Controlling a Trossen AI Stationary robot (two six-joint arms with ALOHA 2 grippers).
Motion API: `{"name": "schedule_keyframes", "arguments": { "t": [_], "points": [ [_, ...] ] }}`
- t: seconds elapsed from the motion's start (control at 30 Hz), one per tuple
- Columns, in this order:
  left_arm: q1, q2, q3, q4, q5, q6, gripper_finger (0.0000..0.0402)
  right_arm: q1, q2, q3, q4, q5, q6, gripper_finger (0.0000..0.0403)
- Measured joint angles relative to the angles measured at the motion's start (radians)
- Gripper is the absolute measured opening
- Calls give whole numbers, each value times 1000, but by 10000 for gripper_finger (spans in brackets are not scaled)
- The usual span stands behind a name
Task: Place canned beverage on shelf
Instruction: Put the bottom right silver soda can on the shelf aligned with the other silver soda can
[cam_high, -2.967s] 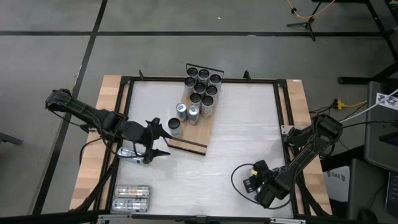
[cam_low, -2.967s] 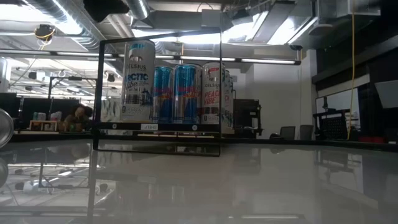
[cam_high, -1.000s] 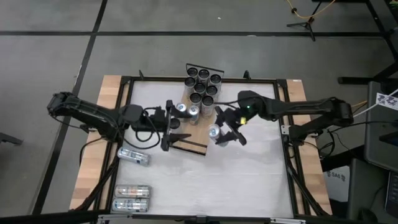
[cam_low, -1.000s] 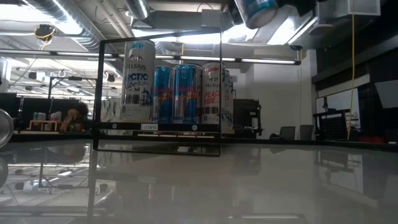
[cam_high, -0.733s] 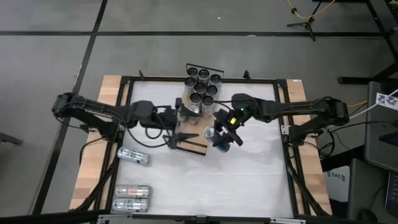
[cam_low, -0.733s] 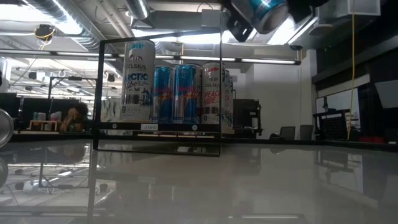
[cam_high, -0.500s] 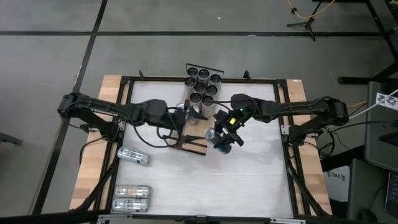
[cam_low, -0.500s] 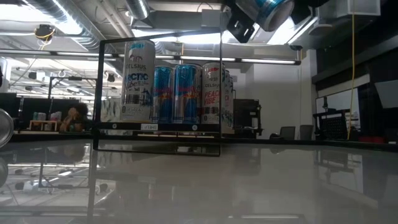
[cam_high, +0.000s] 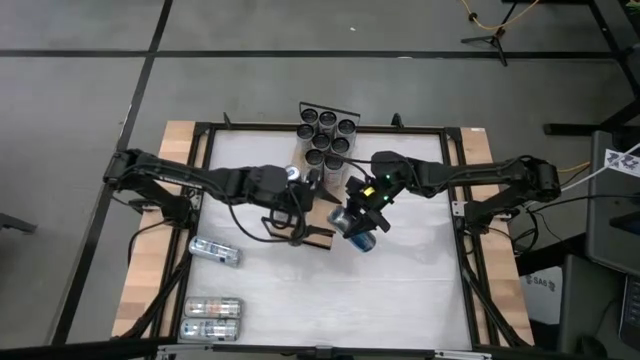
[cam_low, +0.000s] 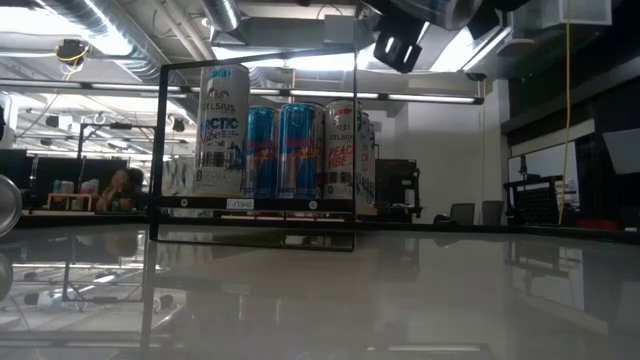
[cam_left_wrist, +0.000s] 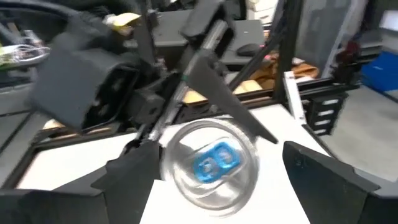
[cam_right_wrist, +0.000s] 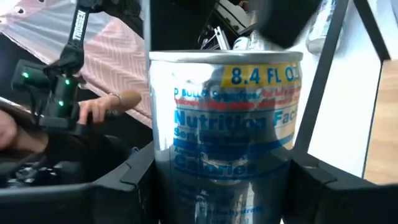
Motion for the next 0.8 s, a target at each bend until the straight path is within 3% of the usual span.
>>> {"name": "schedule_keyframes", "arguments": {
  "t": [0.37,0.8],
  "points": [
    [16,19,0,3,15,-41,337,1,0,0,2,-29,47,222],
    [38,83,0,39,143,-103,337,1,0,0,0,-19,126,222]
  ]
}}
